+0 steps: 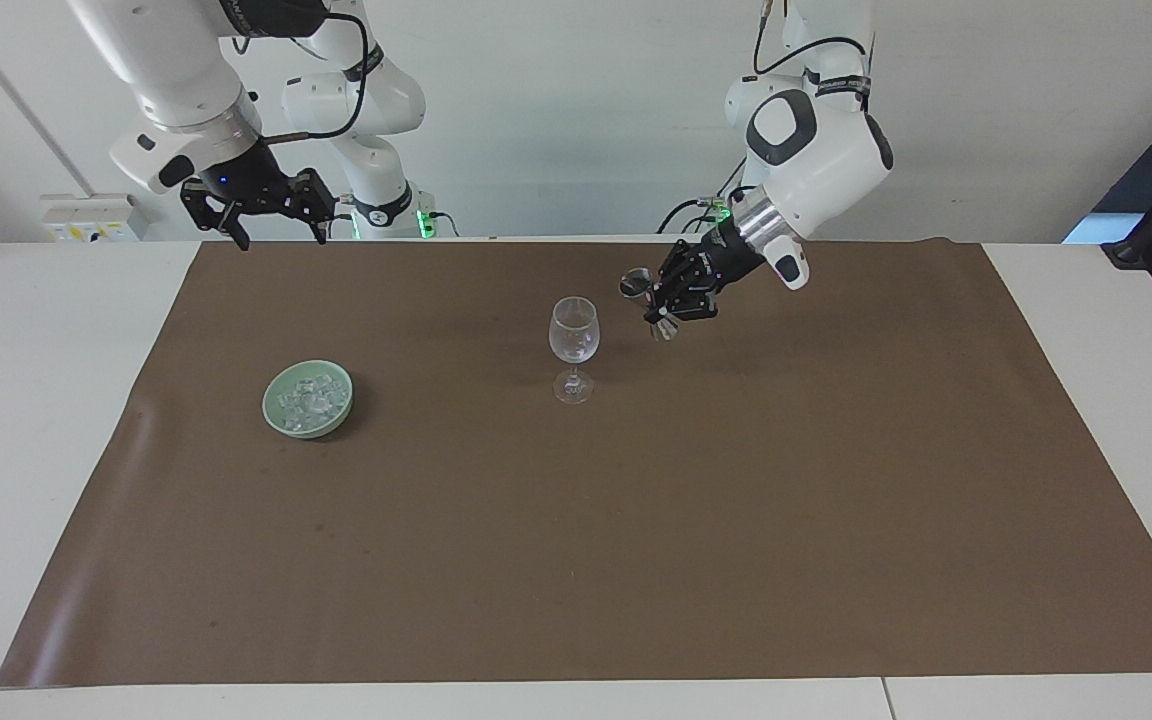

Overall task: Pour wine and add ice with both arms
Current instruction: 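Carry the jigger with the left gripper to the clear glass, then tilt the jigger over the clear glass with the left gripper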

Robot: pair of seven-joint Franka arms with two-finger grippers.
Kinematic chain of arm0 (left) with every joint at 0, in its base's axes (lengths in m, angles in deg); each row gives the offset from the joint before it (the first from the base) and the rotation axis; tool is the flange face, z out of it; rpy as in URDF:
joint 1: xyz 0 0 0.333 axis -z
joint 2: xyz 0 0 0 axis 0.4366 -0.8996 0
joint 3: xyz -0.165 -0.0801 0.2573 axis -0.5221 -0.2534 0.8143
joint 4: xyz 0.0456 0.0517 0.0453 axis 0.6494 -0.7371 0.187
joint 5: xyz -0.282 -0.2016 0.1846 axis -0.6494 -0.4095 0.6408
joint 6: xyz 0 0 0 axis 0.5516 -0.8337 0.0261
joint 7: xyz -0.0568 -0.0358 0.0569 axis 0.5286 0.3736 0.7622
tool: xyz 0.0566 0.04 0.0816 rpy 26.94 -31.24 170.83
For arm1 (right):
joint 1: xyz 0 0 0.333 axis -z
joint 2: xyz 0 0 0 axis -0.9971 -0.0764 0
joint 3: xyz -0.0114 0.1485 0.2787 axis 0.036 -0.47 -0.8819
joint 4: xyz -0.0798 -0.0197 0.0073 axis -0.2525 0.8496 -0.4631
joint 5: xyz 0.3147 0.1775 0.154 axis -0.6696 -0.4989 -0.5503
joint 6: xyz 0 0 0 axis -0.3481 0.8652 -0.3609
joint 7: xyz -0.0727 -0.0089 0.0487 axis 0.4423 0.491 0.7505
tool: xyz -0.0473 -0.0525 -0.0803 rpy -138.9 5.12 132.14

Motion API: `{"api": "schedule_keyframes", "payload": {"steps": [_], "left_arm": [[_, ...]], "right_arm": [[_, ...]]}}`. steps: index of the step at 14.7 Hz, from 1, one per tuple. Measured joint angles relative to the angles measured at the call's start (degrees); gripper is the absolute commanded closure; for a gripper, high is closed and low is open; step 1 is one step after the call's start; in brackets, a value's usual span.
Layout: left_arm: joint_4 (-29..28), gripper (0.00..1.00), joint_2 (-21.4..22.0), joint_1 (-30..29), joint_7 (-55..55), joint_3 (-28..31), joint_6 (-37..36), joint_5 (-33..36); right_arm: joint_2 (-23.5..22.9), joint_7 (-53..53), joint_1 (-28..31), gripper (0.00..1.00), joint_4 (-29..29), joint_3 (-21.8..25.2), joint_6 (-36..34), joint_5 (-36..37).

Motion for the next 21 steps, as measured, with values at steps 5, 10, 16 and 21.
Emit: {"api": "schedule_keyframes", "payload": {"steps": [5,10,16,21], "left_arm": [[3.0,1.00,-1.8,4.0,-10.7,-0.1,1.3,15.8],[6.6,1.00,-4.7,8.0,-20.0,-0.2,1.7,30.5],[8.2,1.00,-5.7,10.0,-23.9,-0.3,1.6,42.0],[8.6,1.00,-5.8,12.4,-26.9,-0.3,0.8,50.6]], "right_arm": [[0.2,0.0,0.0,0.00,-0.7,0.0,0.0,0.0],[0.4,0.0,0.3,0.00,-1.6,0.2,2.2,0.0],[1.4,0.0,1.7,0.00,-5.6,0.6,8.5,0.0],[2.9,0.0,1.7,0.00,-9.8,0.2,13.6,0.0]]}}
